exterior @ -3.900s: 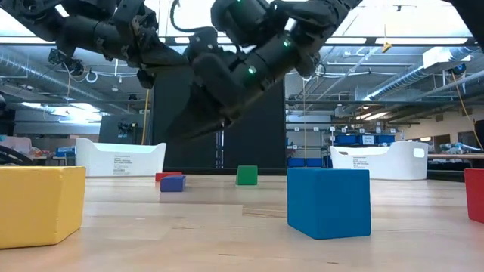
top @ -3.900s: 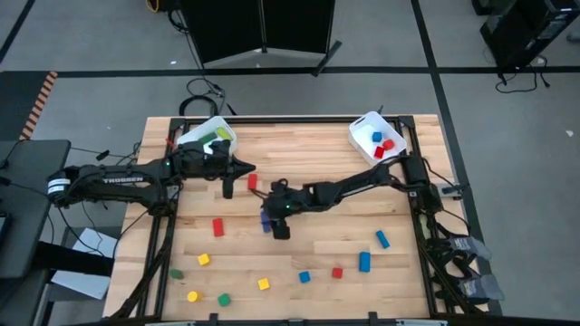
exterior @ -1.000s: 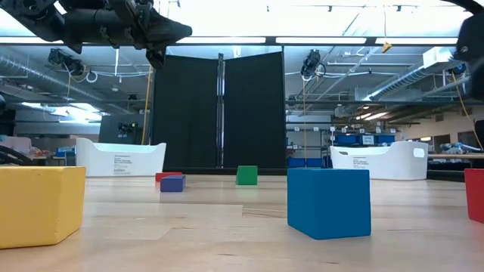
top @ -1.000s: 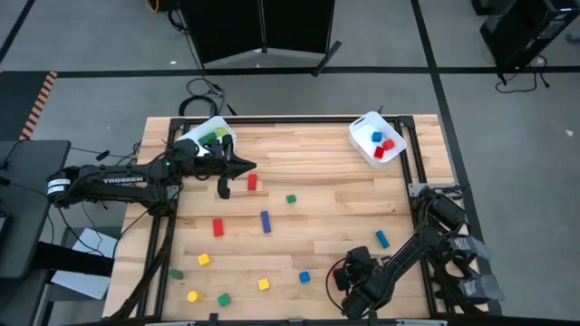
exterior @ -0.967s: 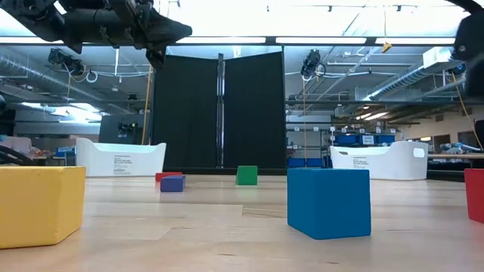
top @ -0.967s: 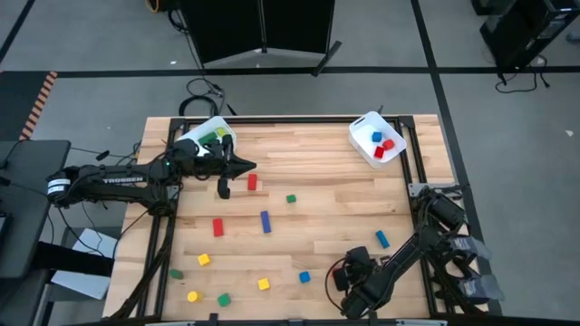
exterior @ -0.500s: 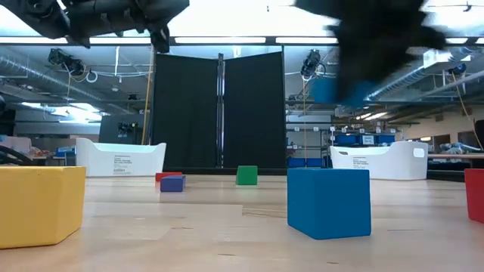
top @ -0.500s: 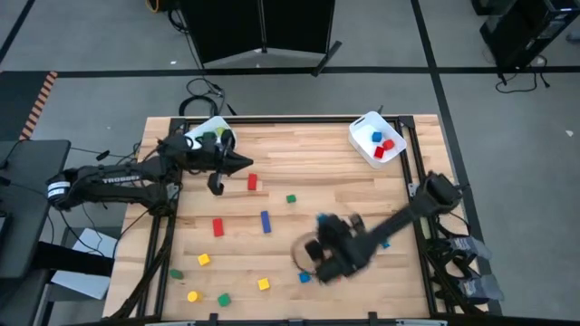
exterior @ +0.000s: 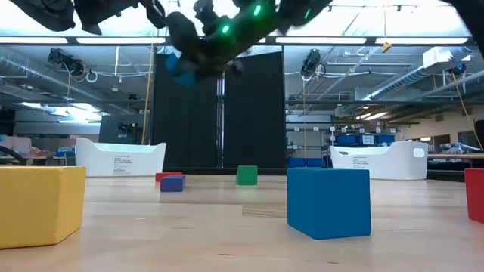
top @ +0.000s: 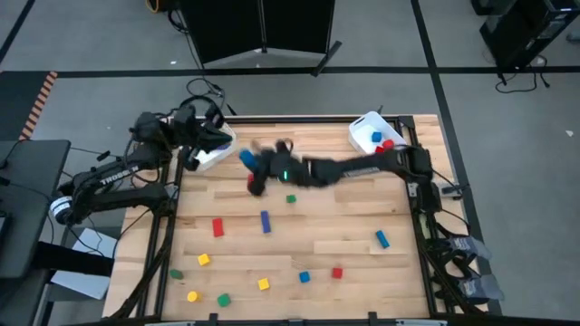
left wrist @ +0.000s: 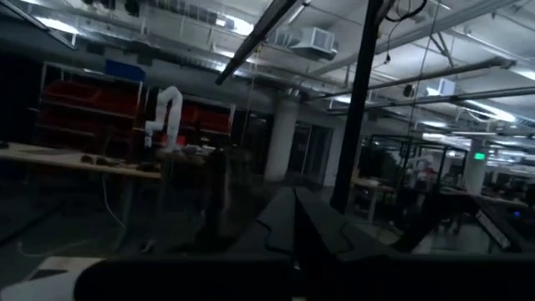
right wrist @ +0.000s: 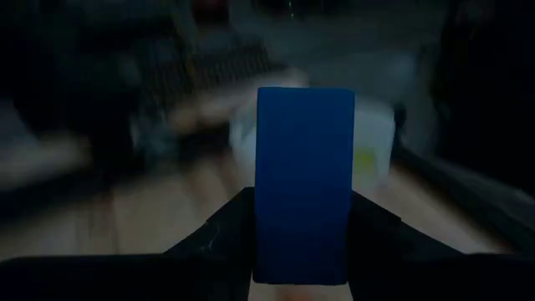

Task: Sort blocks by size
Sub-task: Put the large blue block into the left white bin, then put the small green block into the right white bin

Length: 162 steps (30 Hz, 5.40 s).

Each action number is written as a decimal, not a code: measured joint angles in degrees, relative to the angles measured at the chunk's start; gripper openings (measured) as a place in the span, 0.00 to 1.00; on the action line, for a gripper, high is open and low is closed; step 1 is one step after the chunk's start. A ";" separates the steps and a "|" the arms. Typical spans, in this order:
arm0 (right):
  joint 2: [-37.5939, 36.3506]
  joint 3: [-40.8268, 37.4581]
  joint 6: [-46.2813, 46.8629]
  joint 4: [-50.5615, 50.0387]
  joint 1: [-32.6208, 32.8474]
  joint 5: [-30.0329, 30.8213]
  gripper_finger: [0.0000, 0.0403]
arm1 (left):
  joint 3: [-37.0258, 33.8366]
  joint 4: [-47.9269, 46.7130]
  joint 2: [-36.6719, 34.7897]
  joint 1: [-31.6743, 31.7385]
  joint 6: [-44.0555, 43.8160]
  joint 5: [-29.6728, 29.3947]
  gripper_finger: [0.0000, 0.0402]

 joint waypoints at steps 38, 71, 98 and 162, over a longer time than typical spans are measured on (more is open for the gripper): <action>39.92 45.05 5.49 12.90 -14.79 -18.98 0.91 | 0.00 0.33 -4.81 11.16 -5.05 8.20 0.02; -40.11 -62.55 -12.21 50.35 3.51 8.58 0.50 | -0.11 -55.95 0.70 -9.75 33.17 -30.04 0.16; -52.36 -69.00 -16.97 46.08 14.68 12.95 0.49 | 17.70 -69.36 25.81 -48.90 33.08 -67.30 0.50; -53.19 -68.94 -36.71 59.29 29.59 30.08 0.49 | 50.10 -85.62 70.97 -31.15 93.23 -39.75 0.59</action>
